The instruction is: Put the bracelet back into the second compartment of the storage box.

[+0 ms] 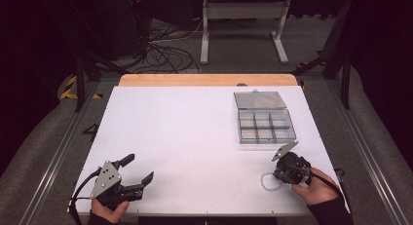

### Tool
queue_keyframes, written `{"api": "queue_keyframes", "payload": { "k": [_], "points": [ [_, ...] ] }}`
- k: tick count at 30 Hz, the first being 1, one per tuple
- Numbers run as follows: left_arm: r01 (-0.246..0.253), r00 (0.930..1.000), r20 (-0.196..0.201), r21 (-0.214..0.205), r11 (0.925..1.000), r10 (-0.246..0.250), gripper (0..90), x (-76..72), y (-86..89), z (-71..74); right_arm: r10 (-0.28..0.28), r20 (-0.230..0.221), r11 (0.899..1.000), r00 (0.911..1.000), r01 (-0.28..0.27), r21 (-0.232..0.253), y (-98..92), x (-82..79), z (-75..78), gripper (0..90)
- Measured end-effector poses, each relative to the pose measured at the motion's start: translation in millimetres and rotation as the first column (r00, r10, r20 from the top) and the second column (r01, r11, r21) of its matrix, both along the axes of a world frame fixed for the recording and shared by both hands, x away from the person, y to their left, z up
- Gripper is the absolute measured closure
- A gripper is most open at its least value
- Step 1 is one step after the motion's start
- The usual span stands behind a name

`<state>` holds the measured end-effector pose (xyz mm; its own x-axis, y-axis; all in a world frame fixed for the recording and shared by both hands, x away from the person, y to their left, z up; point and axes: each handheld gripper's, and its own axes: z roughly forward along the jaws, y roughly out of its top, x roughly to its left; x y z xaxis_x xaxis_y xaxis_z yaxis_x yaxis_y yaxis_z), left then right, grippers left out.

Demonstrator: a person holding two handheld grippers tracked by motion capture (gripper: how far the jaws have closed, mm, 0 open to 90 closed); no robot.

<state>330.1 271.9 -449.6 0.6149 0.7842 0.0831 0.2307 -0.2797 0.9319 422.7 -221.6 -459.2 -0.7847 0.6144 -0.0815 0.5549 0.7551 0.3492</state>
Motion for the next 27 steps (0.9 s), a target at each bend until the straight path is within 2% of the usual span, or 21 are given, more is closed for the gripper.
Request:
{"api": "queue_keyframes", "payload": {
  "k": [6, 12, 14, 16, 17, 27],
  "points": [
    [0.0, 1.0, -0.001, 0.0, 1.0, 0.0, 17.2, 0.1, -0.1, 0.0, 0.004, 0.019, 1.0, 0.9998, -0.005, 0.016, -1.2, -1.8, 3.4, 85.1],
    [-0.002, 1.0, 0.0, 0.0, 1.0, 0.002, 17.2, 0.0, 0.0, 0.0, 0.009, 0.078, 0.997, 0.9969, -0.015, 0.072, -3.7, -6.6, 15.7, 85.1],
    [-0.001, 1.0, 0.0, 0.001, 1.0, 0.001, 17.2, -0.1, 0.0, 0.1, 0.007, 0.112, 0.995, 0.9937, -0.018, 0.094, -5.9, -9.1, 20.6, 85.2],
    [0.0, 1.0, -0.001, 0.0, 1.0, 0.0, 17.2, 0.0, -0.1, 0.0, 0.004, 0.118, 0.995, 0.993, -0.016, 0.1, -6.5, -10.2, 22.5, 85.1],
    [0.0, 1.0, -0.001, 0.002, 1.0, 0.0, 17.2, 0.1, 0.0, 0.0, 0.007, 0.134, 0.993, 0.9909, -0.023, 0.119, -7.6, -11.5, 25.9, 85.1],
    [0.0, 1.0, -0.001, 0.002, 1.0, 0.0, 17.3, 0.0, -0.1, 0.0, 0.015, 0.174, 0.985, 0.9846, -0.045, 0.168, -8.4, -18.7, 36.6, 85.2]
  ]
}}
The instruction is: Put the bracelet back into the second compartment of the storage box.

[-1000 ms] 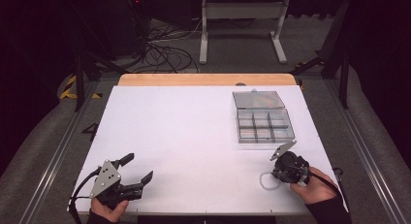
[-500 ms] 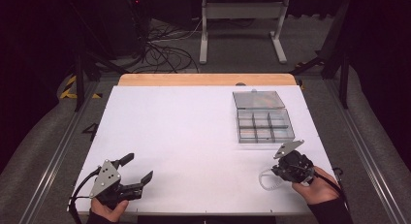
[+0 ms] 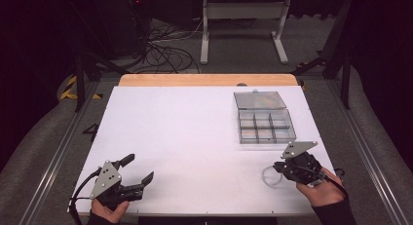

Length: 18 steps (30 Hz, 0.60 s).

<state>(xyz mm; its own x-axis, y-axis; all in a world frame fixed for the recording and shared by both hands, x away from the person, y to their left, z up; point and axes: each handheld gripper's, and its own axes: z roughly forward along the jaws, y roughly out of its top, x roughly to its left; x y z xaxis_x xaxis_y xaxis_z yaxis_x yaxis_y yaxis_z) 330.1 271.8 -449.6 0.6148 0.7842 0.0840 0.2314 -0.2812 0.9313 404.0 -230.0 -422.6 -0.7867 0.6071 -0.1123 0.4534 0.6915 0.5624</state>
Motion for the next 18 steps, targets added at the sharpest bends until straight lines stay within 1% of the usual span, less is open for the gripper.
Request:
{"api": "queue_keyframes", "payload": {
  "k": [7, 9, 11, 13, 18],
  "points": [
    [-0.002, 1.0, 0.0, -0.003, 1.0, 0.002, 17.2, 0.1, 0.1, 0.0, 0.008, 0.028, 0.999, 0.9996, -0.009, 0.036, -1.2, -3.7, 7.7, 85.2],
    [-0.001, 1.0, 0.001, -0.003, 1.0, 0.001, 17.2, 0.2, 0.1, 0.0, 0.0, 0.038, 0.999, 0.9993, -0.002, 0.05, -1.4, -4.9, 9.2, 85.2],
    [-0.001, 1.0, 0.0, -0.004, 1.0, 0.001, 17.3, 0.3, 0.2, 0.0, 0.0, 0.044, 0.999, 0.999, -0.003, 0.053, -2.0, -5.4, 10.7, 85.2],
    [-0.002, 1.0, 0.0, -0.004, 1.0, 0.002, 17.2, 0.4, 0.2, -0.1, -0.004, 0.062, 0.998, 0.9981, 0.0, 0.067, -2.3, -6.0, 12.3, 85.2],
    [-0.005, 1.0, -0.004, -0.007, 1.0, 0.005, 17.2, 0.3, 0.2, -0.3, -0.001, 0.077, 0.997, 0.9971, -0.004, 0.076, -2.7, -6.5, 15.1, 85.2]
  ]
}}
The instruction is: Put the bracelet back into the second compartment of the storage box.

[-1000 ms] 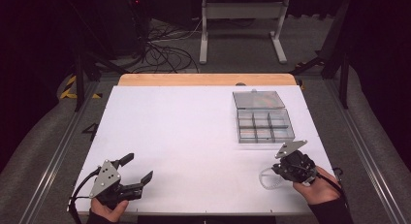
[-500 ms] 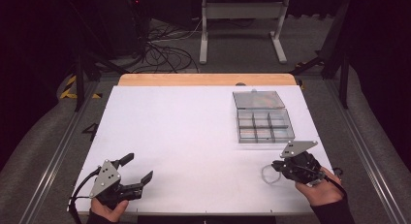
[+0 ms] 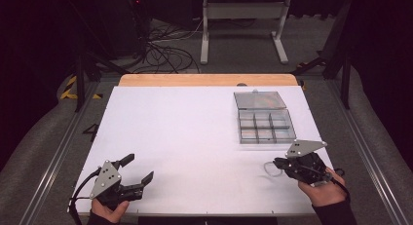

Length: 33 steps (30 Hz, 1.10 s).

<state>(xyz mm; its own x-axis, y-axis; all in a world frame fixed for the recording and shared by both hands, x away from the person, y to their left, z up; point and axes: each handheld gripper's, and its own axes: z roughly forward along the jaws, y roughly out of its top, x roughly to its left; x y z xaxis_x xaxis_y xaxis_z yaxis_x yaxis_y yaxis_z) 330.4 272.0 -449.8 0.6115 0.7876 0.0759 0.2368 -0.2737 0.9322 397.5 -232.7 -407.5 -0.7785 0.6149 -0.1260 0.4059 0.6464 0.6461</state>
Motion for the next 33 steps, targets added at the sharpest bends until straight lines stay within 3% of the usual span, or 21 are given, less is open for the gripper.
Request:
{"api": "queue_keyframes", "payload": {
  "k": [19, 33],
  "points": [
    [0.0, 1.0, 0.0, 0.0, 1.0, 0.0, 17.2, 0.1, 0.1, 0.0, 0.007, 0.034, 1.0, 0.9994, -0.007, 0.006, 6.7, 8.9, 15.9, 85.2],
    [0.001, 1.0, 0.001, 0.001, 1.0, -0.001, 17.2, 0.0, 0.3, 0.2, -0.017, 0.044, 0.999, 0.9989, 0.016, 0.029, 14.2, 30.0, 36.5, 85.2]
  ]
}}
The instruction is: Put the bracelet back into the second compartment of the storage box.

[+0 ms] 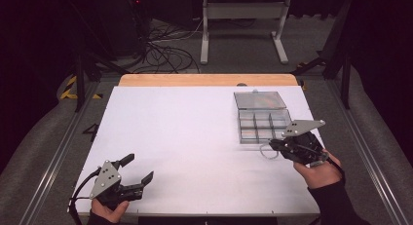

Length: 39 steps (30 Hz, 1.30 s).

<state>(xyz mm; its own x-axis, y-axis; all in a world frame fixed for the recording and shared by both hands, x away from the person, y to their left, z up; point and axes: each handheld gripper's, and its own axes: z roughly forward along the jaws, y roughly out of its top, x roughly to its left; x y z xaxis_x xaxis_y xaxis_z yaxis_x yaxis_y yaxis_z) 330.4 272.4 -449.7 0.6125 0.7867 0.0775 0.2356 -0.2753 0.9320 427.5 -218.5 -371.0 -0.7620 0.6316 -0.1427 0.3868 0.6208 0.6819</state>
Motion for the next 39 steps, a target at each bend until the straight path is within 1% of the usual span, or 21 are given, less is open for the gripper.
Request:
{"api": "queue_keyframes", "payload": {
  "k": [8, 11, 12, 14, 20, 24, 28, 32, 39],
  "points": [
    [0.002, 1.0, 0.0, 0.0, 1.0, -0.002, 17.2, -0.1, 0.0, 0.0, -0.02, 0.011, 0.999, 0.9997, 0.02, 0.036, 0.1, 9.5, 8.7, 85.2],
    [0.002, 1.0, 0.0, 0.0, 1.0, -0.002, 17.2, 0.2, -0.1, -0.1, -0.032, 0.01, 0.999, 0.9994, 0.032, 0.043, -0.5, 12.6, 11.2, 85.2],
    [0.002, 1.0, 0.0, 0.0, 1.0, -0.002, 17.2, 0.2, -0.1, -0.1, -0.03, 0.019, 0.999, 0.9994, 0.03, 0.044, -0.6, 14.0, 11.7, 85.2],
    [0.002, 1.0, 0.0, 0.0, 1.0, -0.002, 17.2, 0.2, -0.2, -0.1, -0.032, 0.021, 0.998, 0.9993, 0.031, 0.045, -0.1, 15.9, 13.5, 85.2],
    [0.002, 1.0, 0.0, 0.0, 1.0, -0.002, 17.2, 0.2, 0.0, 0.0, -0.049, 0.026, 0.997, 0.9985, 0.048, 0.054, 0.7, 24.1, 16.4, 85.2],
    [0.001, 1.0, -0.004, -0.002, 1.0, -0.001, 17.3, 0.3, -0.2, -0.3, -0.064, 0.026, 0.995, 0.9976, 0.061, 0.075, 0.5, 29.1, 17.0, 85.2],
    [0.001, 1.0, -0.001, 0.001, 1.0, -0.001, 17.3, 0.3, 0.0, -0.1, -0.073, 0.033, 0.994, 0.9968, 0.07, 0.079, 0.3, 34.0, 18.1, 85.2],
    [0.001, 1.0, -0.004, -0.003, 1.0, -0.001, 17.3, 0.4, -0.1, -0.2, -0.085, 0.03, 0.993, 0.9959, 0.082, 0.086, -0.6, 39.3, 19.0, 85.2],
    [0.001, 1.0, -0.004, 0.0, 1.0, -0.001, 17.3, 0.6, -0.1, -0.2, -0.094, 0.024, 0.993, 0.9953, 0.091, 0.08, -1.3, 47.5, 19.7, 85.2]
  ]
}}
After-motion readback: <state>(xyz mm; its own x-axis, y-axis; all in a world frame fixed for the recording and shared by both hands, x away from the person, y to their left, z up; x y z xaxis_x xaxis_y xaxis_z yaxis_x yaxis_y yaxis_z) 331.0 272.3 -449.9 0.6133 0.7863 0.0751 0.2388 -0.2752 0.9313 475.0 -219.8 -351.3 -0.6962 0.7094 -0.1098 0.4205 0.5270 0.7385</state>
